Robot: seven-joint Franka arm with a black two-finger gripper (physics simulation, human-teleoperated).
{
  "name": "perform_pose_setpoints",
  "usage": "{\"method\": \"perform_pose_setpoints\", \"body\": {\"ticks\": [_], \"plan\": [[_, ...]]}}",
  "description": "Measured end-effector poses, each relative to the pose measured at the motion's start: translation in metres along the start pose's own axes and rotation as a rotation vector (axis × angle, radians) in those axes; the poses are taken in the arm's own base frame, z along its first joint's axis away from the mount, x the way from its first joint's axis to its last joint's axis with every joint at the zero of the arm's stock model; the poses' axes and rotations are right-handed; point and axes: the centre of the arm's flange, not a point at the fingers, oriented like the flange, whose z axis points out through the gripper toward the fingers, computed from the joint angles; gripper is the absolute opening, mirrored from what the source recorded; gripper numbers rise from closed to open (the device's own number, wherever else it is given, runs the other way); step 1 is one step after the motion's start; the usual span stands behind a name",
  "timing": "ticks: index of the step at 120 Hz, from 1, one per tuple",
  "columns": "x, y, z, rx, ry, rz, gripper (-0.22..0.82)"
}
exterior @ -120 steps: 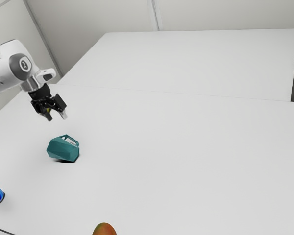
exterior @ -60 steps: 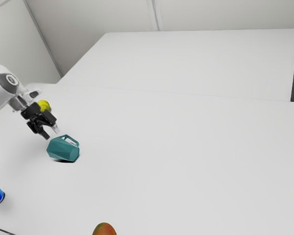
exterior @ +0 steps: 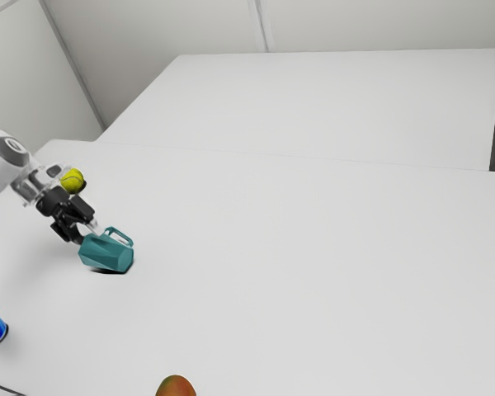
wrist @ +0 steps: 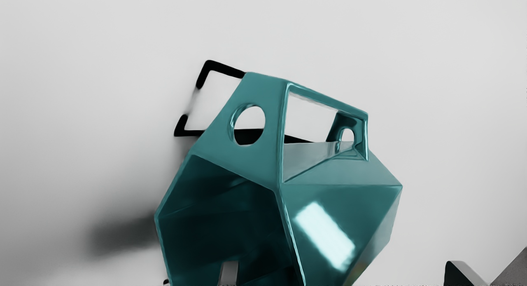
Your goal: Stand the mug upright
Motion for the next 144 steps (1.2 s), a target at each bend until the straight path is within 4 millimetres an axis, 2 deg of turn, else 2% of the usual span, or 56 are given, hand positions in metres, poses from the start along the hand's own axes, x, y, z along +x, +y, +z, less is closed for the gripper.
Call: {"method": "perform_pose_setpoints", "body": {"ticks": [29,58,82,116,136,144], "plan": [[-0.01,-0.01,0.005,-0.047,0.0,-0.028,0.15],[-0.013,-0.008,0.005,-0.074,0.007,-0.033,-0.07],[-0.012,0.002,0.003,-0.09,0.011,-0.02,-0.14],[-0.016,0.025,-0.006,-0.086,0.018,0.007,-0.14],[-0.008,0.055,-0.009,-0.055,0.007,0.05,-0.16],[0.0,0.074,-0.006,-0.027,-0.001,0.077,-0.17]]}}
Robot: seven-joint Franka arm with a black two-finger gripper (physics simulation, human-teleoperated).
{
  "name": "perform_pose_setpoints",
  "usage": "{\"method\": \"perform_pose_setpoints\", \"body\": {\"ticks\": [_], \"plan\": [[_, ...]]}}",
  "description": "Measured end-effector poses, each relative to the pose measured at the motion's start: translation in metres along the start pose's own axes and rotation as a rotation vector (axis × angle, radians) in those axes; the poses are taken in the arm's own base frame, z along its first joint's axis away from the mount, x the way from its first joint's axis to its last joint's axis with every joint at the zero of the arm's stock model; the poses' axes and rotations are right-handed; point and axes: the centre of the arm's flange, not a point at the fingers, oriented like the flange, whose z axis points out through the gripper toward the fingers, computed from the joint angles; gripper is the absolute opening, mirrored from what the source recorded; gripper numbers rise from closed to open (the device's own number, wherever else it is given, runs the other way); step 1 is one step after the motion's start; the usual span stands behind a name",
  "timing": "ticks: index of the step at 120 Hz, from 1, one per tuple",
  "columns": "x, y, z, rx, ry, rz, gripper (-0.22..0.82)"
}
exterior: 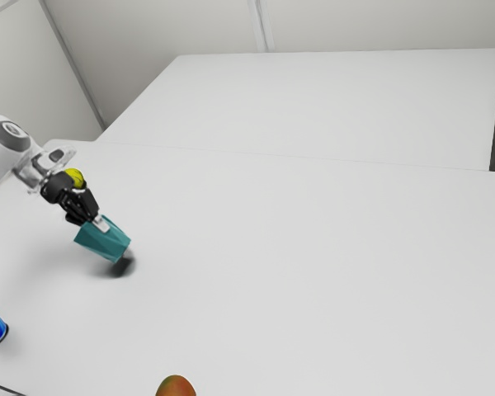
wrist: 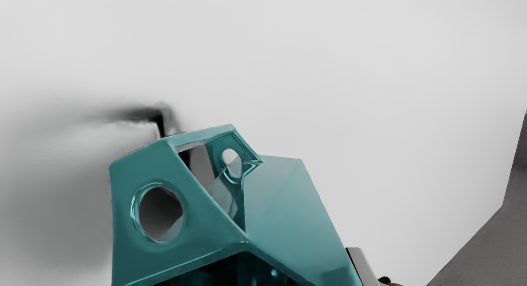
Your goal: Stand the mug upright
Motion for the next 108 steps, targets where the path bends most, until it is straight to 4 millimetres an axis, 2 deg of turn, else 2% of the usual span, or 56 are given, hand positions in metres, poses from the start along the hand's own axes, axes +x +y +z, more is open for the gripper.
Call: {"method": "perform_pose_setpoints", "body": {"ticks": [5,17,32,41,55,81,108], "plan": [[0.004,0.014,0.004,0.021,-0.002,0.017,-0.17],[-0.001,0.049,0.014,0.094,0.007,0.049,-0.17],[0.01,0.088,0.038,0.23,-0.002,0.108,-0.18],[0.013,0.104,0.058,0.307,-0.013,0.131,-0.18],[0.013,0.117,0.081,0.405,0.0,0.142,-0.18],[0.016,0.141,0.093,0.54,0.041,0.144,-0.18],[0.006,0.156,0.115,0.609,0.037,0.106,-0.18]]}}
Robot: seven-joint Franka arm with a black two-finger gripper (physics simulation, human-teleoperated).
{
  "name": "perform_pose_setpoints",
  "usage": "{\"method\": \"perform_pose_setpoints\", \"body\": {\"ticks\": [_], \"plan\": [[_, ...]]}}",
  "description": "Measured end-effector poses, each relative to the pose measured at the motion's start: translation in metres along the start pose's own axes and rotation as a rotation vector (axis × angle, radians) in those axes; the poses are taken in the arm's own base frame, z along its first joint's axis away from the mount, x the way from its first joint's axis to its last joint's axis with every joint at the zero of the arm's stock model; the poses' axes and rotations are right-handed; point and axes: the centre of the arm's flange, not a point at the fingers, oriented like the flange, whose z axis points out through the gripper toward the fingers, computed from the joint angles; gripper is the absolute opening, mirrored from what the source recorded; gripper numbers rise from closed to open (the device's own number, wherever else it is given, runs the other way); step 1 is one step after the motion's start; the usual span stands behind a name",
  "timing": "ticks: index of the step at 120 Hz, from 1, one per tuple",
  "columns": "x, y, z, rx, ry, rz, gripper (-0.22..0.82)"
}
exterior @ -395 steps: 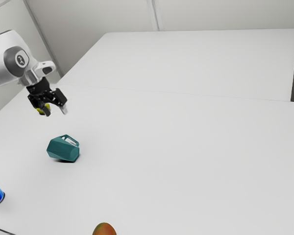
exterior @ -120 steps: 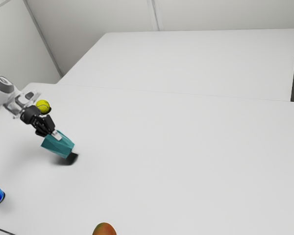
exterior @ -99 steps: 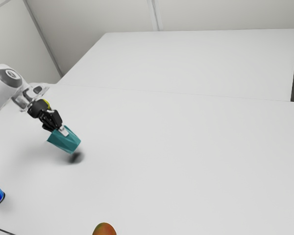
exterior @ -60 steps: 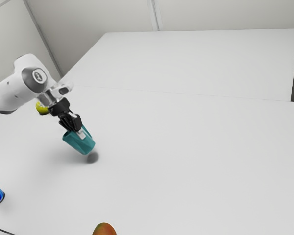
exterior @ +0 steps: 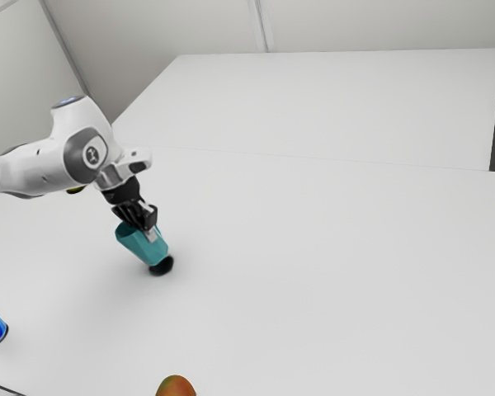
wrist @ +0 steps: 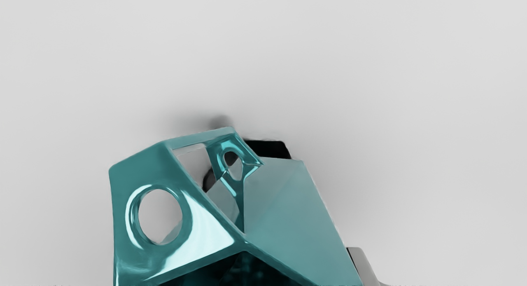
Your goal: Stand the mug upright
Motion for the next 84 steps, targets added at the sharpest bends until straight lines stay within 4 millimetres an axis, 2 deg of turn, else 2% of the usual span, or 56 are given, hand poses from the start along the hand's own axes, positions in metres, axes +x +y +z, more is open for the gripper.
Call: {"method": "perform_pose_setpoints", "body": {"ticks": [31,84], "plan": [[-0.001,0.017,0.008,0.06,-0.057,-0.036,-0.18],[0.003,0.029,0.026,0.156,-0.164,-0.081,-0.18]]}}
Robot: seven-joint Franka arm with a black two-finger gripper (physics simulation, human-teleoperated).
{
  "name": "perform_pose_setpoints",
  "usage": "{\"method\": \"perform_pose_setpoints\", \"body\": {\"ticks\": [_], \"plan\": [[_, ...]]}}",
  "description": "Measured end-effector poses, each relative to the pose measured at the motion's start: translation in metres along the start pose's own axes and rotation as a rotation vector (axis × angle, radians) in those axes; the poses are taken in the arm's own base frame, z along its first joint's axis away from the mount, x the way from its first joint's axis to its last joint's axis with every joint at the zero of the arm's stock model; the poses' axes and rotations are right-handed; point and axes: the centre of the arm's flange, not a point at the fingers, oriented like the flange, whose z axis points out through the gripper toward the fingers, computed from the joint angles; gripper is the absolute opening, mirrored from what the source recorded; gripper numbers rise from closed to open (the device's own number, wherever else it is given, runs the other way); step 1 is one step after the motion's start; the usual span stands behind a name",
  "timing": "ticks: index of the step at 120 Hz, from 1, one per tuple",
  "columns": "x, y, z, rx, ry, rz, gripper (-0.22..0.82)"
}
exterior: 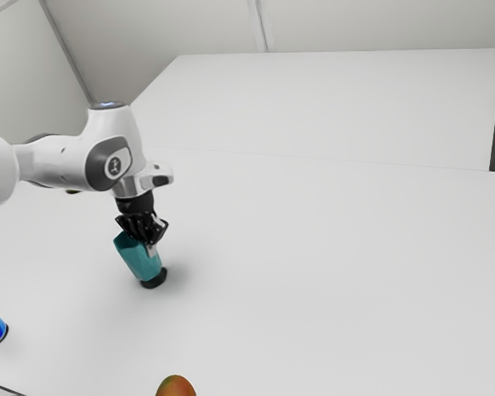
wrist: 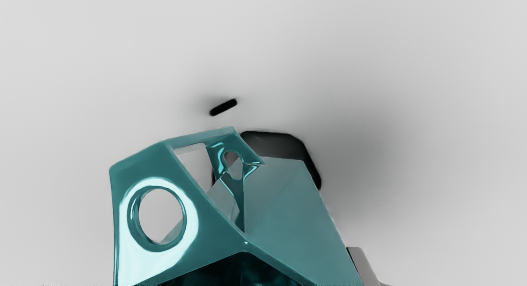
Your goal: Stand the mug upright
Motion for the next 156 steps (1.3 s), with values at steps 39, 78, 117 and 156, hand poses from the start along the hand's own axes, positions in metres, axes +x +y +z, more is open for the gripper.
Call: {"method": "perform_pose_setpoints", "body": {"ticks": [39,78,117,156], "plan": [[0.012,0.037,0.024,0.053,-0.06,0.026,-0.18],[0.012,0.032,0.024,0.057,-0.061,-0.017,0.22],[0.016,0.028,-0.002,0.049,-0.018,-0.043,0.52],[0.019,0.025,-0.073,0.046,0.091,-0.05,0.59]]}}
